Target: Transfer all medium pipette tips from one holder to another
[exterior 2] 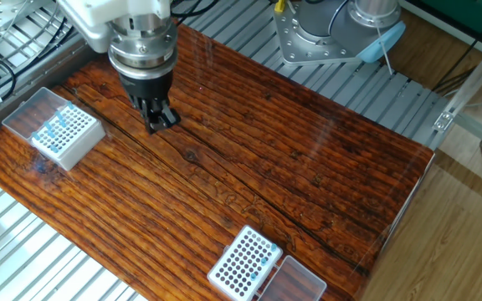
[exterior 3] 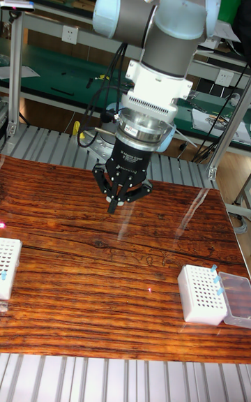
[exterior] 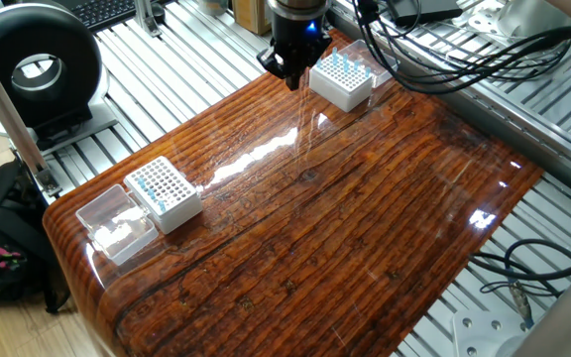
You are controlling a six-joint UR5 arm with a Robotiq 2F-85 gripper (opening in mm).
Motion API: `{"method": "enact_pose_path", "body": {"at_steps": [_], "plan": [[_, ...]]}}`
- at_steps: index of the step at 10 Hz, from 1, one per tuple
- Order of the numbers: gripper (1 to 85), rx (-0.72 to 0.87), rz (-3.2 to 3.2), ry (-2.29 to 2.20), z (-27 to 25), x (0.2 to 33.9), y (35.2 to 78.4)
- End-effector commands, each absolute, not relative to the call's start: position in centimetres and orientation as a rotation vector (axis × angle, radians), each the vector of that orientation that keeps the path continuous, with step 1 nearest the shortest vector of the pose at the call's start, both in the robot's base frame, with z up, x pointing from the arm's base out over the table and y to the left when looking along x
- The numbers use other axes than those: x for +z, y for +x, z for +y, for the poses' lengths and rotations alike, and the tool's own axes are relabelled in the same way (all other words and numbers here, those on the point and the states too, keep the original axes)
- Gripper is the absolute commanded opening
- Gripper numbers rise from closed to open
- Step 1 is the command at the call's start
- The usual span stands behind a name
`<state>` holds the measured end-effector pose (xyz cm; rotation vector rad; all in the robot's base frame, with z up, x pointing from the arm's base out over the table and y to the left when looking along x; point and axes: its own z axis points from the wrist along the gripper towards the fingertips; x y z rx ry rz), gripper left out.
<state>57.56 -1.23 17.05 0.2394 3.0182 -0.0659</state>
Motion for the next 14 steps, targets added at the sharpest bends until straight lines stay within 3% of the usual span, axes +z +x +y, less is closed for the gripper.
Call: {"method": "enact_pose_path", "body": {"at_steps": [1, 5, 8, 11, 14], "plan": [[1.3, -0.047, 3.008, 0.176, -1.0, 15.7, 58.2], [1.3, -0.049, 3.027, 0.045, -0.5, 14.9, 58.1], [1.3, 0.037, 3.001, -0.076, 1.2, 14.9, 58.7], [1.3, -0.03, 3.06, -0.208, 0.4, 13.7, 57.0], [1.3, 0.06, 3.057, -0.187, 2.1, 13.6, 57.0]]}}
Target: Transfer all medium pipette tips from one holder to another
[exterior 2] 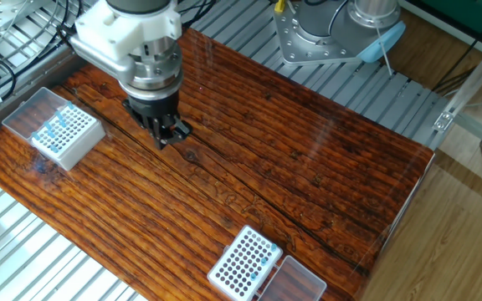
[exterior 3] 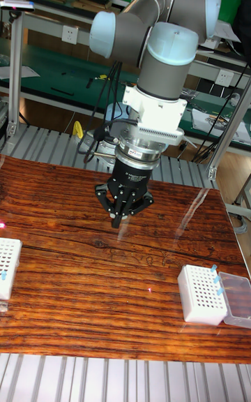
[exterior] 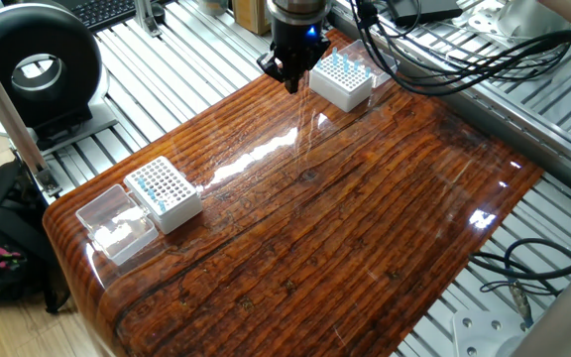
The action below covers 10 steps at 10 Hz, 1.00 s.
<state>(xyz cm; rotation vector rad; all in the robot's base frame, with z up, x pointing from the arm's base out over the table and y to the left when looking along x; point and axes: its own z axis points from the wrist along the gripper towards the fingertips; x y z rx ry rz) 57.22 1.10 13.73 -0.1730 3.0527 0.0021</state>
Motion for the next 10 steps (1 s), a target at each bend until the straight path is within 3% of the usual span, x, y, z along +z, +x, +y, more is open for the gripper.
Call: {"method": "enact_pose_path", "body": {"at_steps": [1, 6, 10], "plan": [[1.3, 0.058, 3.059, -0.192, 2.0, 13.7, 57.0], [1.3, 0.061, 3.055, -0.216, 2.1, 13.7, 57.0], [3.7, -0.083, 3.04, -0.307, -0.3, 13.7, 57.4]]}}
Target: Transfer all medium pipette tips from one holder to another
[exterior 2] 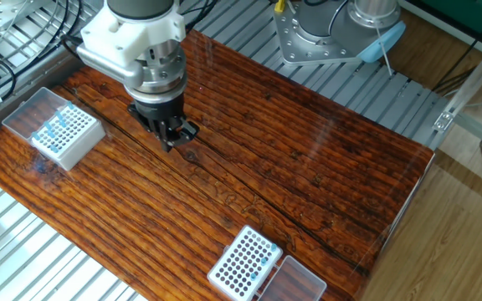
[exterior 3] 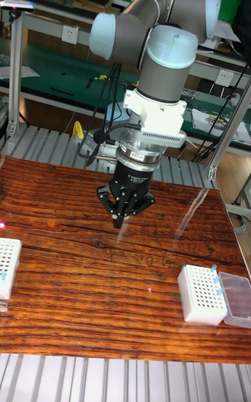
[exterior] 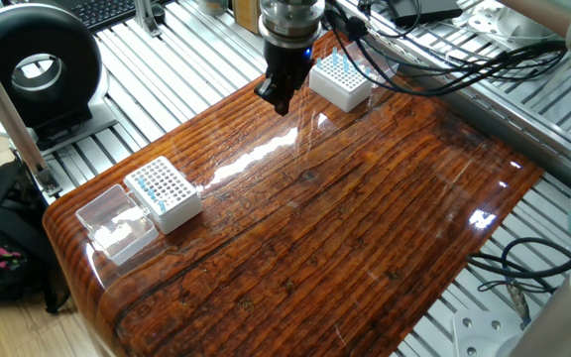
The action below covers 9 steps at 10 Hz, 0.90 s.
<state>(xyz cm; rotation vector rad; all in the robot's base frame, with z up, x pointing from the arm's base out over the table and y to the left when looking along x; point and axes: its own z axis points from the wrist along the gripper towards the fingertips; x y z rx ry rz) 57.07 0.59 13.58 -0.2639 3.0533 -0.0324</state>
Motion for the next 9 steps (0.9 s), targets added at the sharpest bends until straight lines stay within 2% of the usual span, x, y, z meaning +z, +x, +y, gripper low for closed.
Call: {"method": "enact_pose_path", "body": {"at_steps": [1, 3, 5, 6, 7, 8, 9], "plan": [[5.7, 0.038, 3.063, -0.168, 1.6, 13.7, 56.9], [7.3, 0.112, 3.1, -0.274, 2.8, 13.7, 55.6], [7.3, 0.115, 3.103, -0.227, 2.9, 13.7, 55.6], [11.0, 0.085, 3.111, -0.276, 2.2, 13.6, 55.4], [27.0, 0.159, 3.086, -0.344, 2.5, 13.1, 56.7], [32.0, 0.17, 3.067, -0.425, 1.1, 12.8, 59.0], [33.3, 0.102, 3.054, -0.503, -1.6, 13.0, 61.6]]}}
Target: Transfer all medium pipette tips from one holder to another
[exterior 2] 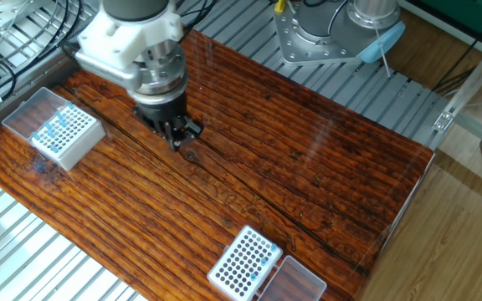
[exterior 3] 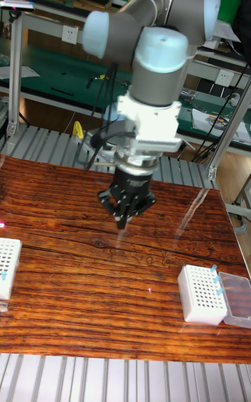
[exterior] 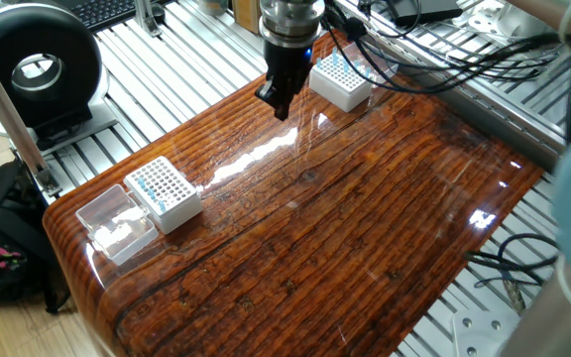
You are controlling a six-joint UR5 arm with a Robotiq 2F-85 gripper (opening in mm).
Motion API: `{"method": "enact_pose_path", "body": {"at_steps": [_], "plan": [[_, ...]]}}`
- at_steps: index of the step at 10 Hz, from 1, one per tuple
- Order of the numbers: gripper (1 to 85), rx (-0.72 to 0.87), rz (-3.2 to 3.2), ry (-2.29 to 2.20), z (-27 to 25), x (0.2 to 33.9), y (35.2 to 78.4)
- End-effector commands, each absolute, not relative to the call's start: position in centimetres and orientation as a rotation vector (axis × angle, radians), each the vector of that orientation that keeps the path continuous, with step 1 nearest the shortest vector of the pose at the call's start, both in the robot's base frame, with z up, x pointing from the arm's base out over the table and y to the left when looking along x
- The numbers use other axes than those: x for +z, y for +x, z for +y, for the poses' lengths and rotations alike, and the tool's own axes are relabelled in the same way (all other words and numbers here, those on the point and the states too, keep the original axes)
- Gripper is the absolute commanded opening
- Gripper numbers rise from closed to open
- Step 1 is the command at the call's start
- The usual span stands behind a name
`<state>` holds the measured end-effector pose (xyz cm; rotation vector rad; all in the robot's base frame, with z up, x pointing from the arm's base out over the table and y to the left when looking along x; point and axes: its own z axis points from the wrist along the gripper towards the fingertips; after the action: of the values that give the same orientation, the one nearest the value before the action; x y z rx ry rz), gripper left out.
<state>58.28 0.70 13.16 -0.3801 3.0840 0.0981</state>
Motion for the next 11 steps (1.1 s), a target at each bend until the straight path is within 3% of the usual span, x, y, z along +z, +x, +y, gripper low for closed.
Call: {"method": "enact_pose_path", "body": {"at_steps": [1, 2, 3, 4, 7, 9, 11], "plan": [[33.7, 0.065, 3.061, -0.551, -4.2, 13.3, 63.6], [37.0, 0.058, 3.06, -0.588, -5.9, 13.3, 64.8], [55.7, 0.056, 3.035, -0.651, -7.2, 13.1, 65.9], [58.3, 0.019, 3.03, -0.716, -9.1, 12.7, 66.5], [58.3, 0.016, 2.975, -0.804, -12.3, 10.3, 68.3], [52.0, -0.005, 2.978, -0.927, -14.3, 9.6, 68.0], [51.0, -0.011, 2.956, -0.958, -14.4, 9.5, 68.4]]}}
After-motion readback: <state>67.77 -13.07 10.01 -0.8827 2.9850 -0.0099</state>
